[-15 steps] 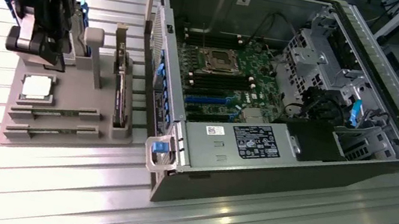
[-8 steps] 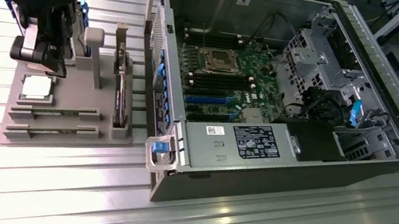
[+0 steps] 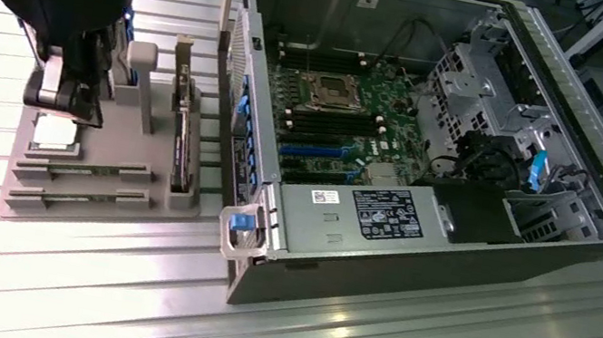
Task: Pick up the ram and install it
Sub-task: 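Pick up the ram and move it above insertion slot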
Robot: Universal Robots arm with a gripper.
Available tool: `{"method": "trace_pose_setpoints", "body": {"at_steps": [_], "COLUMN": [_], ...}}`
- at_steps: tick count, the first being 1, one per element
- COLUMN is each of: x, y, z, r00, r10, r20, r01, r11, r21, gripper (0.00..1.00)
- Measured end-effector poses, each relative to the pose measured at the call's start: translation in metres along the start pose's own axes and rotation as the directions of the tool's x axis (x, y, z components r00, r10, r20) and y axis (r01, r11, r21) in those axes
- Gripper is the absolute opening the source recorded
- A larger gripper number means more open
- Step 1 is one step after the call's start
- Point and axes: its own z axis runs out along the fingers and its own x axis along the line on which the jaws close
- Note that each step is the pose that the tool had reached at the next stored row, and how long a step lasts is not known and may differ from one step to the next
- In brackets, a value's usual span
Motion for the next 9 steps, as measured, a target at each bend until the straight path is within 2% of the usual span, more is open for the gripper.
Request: {"method": "trace_pose_setpoints", "body": {"at_steps": [9], "x": [0.0], "y": [-0.0004], "z": [0.0142], "r00": [1.0], "r10": [0.0], "r20": [0.0], "r01": [0.0], "r11": [1.0], "r21": [0.0], "gripper": [0.36]}}
